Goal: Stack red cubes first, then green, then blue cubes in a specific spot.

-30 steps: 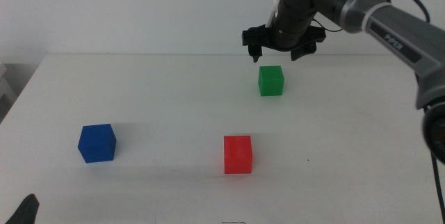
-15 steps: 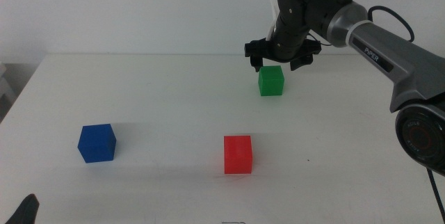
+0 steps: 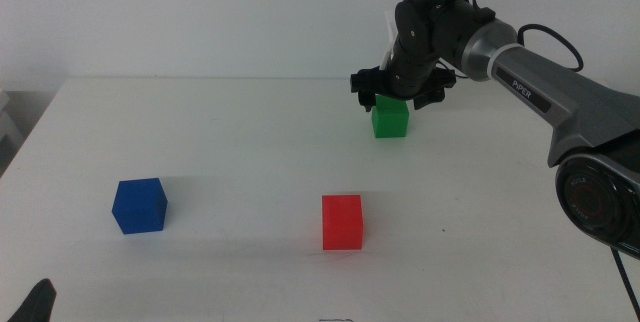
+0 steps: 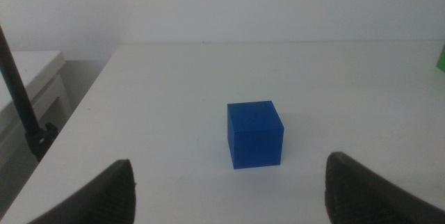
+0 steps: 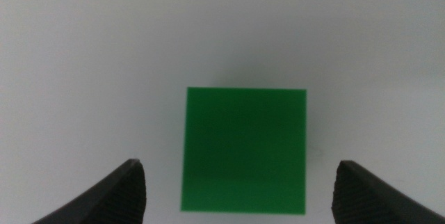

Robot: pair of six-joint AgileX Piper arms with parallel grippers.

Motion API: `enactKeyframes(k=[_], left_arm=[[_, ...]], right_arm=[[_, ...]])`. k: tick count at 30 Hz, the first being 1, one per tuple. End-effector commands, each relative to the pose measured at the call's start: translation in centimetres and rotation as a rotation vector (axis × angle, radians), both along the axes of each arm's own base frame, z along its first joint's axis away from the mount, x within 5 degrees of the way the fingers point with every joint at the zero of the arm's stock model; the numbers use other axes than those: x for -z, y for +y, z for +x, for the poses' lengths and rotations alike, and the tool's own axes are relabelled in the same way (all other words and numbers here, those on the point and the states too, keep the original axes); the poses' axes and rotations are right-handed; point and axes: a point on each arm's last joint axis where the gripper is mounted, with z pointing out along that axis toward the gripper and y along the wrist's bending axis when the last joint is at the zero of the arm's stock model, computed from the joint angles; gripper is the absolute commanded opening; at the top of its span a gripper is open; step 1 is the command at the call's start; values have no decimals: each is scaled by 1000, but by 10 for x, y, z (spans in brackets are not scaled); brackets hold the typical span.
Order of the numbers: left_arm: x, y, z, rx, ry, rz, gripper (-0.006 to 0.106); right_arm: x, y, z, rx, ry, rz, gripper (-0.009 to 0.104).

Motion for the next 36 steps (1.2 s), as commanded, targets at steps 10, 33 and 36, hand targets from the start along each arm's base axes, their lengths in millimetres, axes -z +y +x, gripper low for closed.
enactKeyframes(k=[10, 33, 36], left_arm=[[-9, 0, -1, 1, -100, -25, 94], [-9, 0, -1, 1, -100, -25, 94], [-9, 0, -1, 1, -100, -25, 94]], right_arm=[[-38, -8, 8, -9, -162, 37, 94], [-21, -5, 12, -59, -142, 17, 82], [-18, -5, 13, -59, -138, 16, 82]])
